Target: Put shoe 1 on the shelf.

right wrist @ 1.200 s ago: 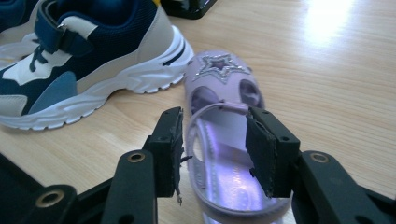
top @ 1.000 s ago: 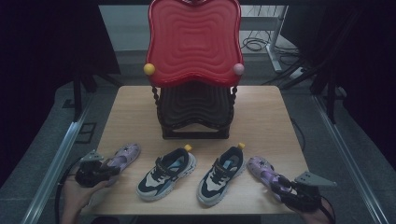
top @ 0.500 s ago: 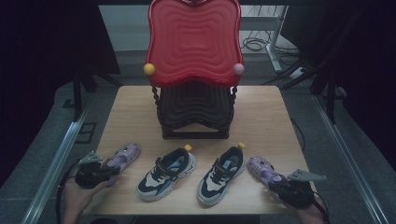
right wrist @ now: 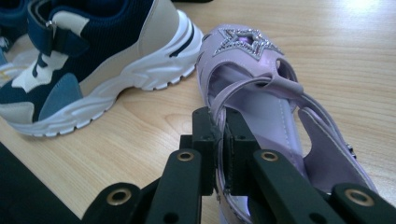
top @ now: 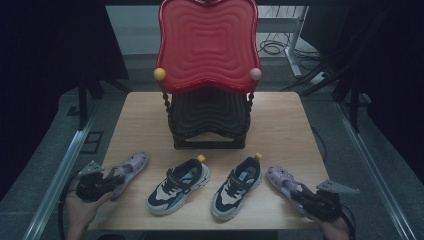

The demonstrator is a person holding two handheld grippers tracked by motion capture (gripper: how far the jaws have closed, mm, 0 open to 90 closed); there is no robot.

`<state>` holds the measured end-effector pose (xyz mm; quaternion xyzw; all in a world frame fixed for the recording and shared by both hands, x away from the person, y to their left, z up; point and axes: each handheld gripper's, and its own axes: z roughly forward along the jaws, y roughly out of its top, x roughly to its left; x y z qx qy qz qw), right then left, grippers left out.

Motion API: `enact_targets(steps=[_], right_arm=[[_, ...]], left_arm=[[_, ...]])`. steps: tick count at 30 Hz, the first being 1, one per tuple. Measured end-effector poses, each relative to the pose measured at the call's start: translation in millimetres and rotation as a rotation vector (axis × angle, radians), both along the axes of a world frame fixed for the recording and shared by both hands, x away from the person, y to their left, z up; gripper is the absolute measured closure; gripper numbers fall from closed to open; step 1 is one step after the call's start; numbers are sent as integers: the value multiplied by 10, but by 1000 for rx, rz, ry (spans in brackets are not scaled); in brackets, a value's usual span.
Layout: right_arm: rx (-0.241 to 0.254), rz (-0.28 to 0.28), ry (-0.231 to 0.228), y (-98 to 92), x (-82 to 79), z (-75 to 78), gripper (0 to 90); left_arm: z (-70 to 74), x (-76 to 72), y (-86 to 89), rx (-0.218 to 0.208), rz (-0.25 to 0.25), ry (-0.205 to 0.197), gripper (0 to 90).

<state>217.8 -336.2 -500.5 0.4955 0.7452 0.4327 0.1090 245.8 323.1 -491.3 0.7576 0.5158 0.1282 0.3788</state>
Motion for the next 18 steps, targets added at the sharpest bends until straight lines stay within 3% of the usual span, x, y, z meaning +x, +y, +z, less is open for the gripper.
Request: enact_targets(steps=[4,12,18], right_arm=[[27,-24,-8,-39,-3,10,853],[87,-43,-51,-76,-23,126,853],[95,-74,-82,-48,8,190,853]], left_arm=[[99,-49,-34,-2,-1,-41,868],[243,-120,-61,-100,-9,-97,868],[351,-179,-112,-100,-11,-142,868]])
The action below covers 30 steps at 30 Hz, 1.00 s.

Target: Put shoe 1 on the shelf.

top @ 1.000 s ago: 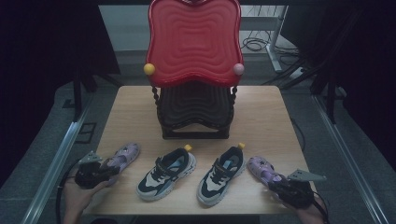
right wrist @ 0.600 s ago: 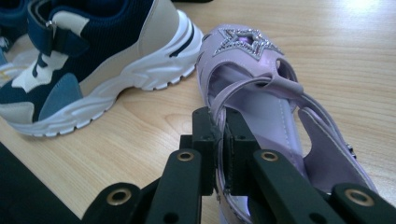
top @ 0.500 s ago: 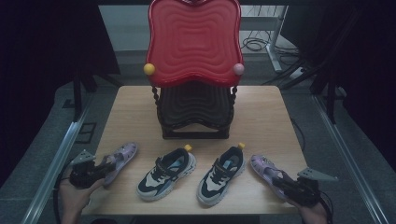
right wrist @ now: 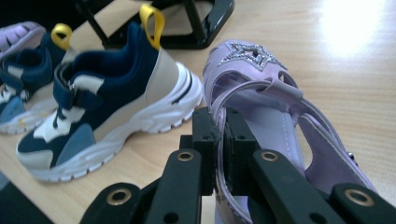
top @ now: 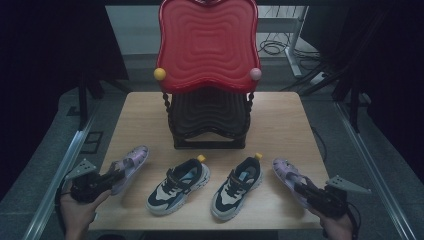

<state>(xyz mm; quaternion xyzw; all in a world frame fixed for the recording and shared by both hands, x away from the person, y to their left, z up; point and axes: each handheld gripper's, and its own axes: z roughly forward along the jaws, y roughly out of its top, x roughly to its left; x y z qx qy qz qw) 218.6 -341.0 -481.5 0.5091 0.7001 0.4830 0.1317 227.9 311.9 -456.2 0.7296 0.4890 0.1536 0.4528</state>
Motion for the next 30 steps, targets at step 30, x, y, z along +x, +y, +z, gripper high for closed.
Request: enact_targets(steps=[30], right_arm=[[160,9,-214,99,269,432,852]], left_arm=[[215,60,-158,-139,36,-104,867]])
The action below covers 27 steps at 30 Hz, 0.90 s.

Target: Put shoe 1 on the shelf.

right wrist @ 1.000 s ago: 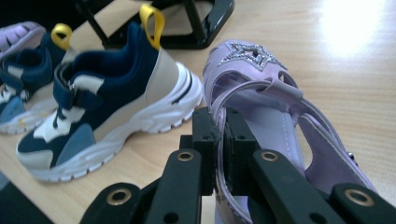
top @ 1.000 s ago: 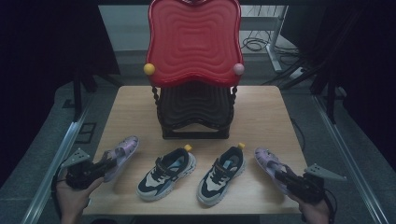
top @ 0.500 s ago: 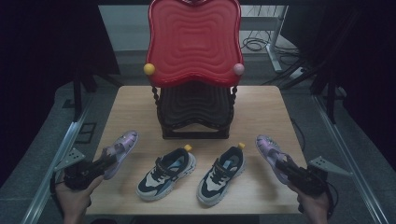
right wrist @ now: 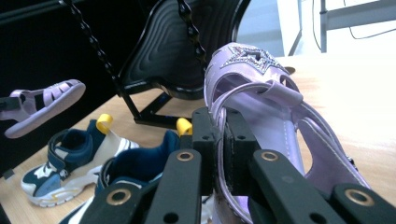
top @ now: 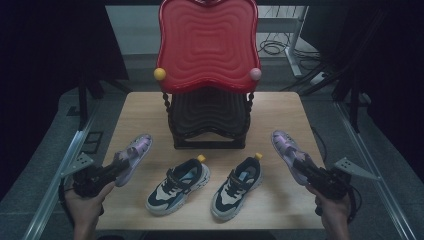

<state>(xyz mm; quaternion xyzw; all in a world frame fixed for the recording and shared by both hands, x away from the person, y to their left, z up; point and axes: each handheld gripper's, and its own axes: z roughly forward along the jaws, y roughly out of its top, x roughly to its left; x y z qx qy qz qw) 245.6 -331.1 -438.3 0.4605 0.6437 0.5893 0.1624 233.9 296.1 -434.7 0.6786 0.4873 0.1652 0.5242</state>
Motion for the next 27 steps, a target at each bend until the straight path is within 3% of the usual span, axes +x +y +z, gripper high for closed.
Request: enact_targets(steps=[8,17,27], right_arm=[[13,-2,-39,45,29,79,852],[3,12,-47,194,14,133,852],[-24,47,-45,351,53,117,850]], left_arm=[[79,34,-25,-38,4,-31,867],[107,-41,-148,-6,-23,-40,867],[195,-79,-331,2,-88,-63,866]])
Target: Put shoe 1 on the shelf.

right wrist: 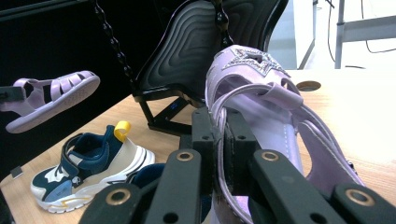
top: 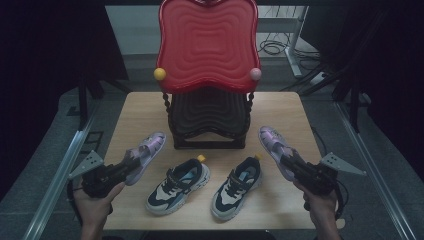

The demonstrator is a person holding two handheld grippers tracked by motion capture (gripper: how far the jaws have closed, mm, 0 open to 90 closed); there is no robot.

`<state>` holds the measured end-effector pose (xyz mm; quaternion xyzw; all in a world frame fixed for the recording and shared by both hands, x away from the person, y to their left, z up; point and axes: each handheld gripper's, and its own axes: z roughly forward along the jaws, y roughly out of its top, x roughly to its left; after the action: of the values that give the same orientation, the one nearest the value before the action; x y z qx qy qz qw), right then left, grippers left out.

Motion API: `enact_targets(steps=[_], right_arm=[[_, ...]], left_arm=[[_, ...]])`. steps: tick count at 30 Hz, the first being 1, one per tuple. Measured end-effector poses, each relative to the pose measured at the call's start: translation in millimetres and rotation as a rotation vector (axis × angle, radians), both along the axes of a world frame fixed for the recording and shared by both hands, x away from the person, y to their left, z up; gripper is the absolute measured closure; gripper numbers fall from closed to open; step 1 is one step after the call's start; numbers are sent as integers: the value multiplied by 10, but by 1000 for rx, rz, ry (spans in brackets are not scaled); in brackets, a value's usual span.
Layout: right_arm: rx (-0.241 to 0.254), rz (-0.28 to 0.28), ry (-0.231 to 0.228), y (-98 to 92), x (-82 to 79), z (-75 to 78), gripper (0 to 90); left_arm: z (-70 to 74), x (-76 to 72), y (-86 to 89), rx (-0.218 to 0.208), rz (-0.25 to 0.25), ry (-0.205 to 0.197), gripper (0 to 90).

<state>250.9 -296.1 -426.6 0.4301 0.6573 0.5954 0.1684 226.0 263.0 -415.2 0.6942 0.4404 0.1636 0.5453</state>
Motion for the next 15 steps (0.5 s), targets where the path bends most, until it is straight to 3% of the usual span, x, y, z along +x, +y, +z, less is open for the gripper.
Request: enact_targets(steps=[15], right_arm=[[6,34,-8,235,64,30,849]], left_arm=[[18,18,-79,12,-24,-3,866]])
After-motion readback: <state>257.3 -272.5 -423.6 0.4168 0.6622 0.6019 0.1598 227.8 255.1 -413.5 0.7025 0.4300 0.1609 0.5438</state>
